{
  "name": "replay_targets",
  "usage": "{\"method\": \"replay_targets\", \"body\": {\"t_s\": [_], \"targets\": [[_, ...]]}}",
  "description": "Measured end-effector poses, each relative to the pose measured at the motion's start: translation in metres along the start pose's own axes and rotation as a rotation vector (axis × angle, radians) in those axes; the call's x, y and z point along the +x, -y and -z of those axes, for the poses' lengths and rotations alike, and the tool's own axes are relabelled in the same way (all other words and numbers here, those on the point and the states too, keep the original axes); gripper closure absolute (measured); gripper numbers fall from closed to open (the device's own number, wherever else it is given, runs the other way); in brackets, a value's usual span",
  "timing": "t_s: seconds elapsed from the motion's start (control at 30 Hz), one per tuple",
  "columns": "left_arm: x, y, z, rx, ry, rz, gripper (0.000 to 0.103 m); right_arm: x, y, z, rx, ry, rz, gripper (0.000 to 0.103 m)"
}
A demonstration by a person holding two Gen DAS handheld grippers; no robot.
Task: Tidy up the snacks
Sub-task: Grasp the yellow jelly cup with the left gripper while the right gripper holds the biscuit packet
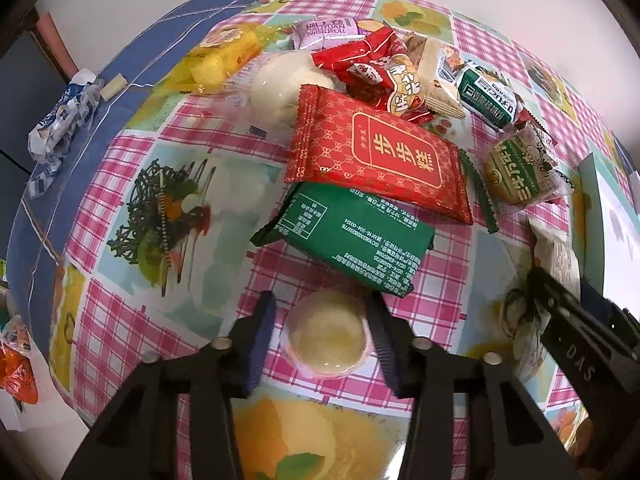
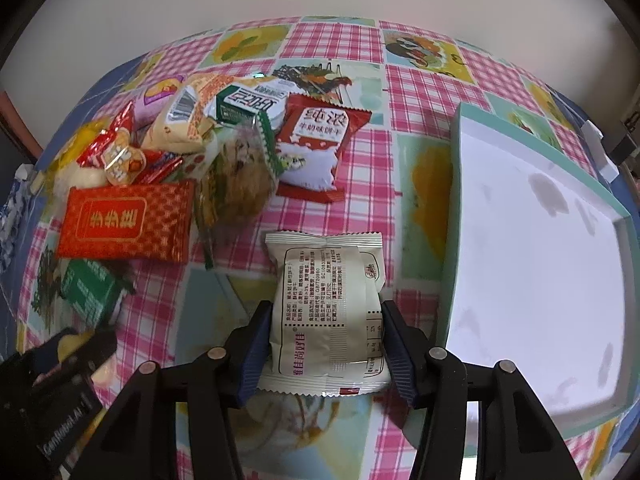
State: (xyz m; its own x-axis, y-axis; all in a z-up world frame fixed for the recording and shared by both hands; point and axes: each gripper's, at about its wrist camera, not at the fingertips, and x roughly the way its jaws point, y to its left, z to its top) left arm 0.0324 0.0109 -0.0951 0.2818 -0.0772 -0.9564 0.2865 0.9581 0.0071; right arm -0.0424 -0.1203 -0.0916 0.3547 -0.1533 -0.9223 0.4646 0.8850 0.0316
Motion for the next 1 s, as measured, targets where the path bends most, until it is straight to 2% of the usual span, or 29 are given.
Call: {"method": "replay_targets", "body": {"t_s": [0.23, 0.57, 0.73, 0.8, 0.83, 0.87, 0.93, 1.0], "targets": [[-0.005, -0.003, 0.007, 0.004, 0.021, 0.011, 0.071, -0.008, -0.008, 0.016, -0.02, -0.021, 0.003, 0.048], [-0.008, -0.022, 0.01, -0.056, 0.025, 0.099, 0.072, -0.015, -0.015, 0.037, -0.052, -0.06, -0.03, 0.048], [-0.01, -0.023, 0.012, -0.034, 0.026, 0.094, 0.072, -0.015, -0.011, 0.046, -0.051, -0.063, -0.037, 0.048], [-0.011, -0.021, 0.014, -0.022, 0.021, 0.094, 0.069, -0.017, -0.007, 0.048, -0.053, -0.067, -0.039, 0.048], [-0.011, -0.02, 0.014, -0.015, 0.015, 0.095, 0.063, -0.018, -0.005, 0.049, -0.053, -0.068, -0.04, 0.048], [-0.011, -0.019, 0.015, -0.003, 0.004, 0.098, 0.049, -0.019, -0.004, 0.05, -0.053, -0.069, -0.041, 0.048], [-0.009, -0.018, 0.018, 0.017, -0.031, 0.105, 0.031, -0.02, -0.004, 0.052, -0.052, -0.073, -0.043, 0.048], [-0.01, -0.016, 0.023, 0.048, -0.034, 0.087, 0.031, -0.022, -0.003, 0.053, -0.051, -0.077, -0.044, 0.047]]}}
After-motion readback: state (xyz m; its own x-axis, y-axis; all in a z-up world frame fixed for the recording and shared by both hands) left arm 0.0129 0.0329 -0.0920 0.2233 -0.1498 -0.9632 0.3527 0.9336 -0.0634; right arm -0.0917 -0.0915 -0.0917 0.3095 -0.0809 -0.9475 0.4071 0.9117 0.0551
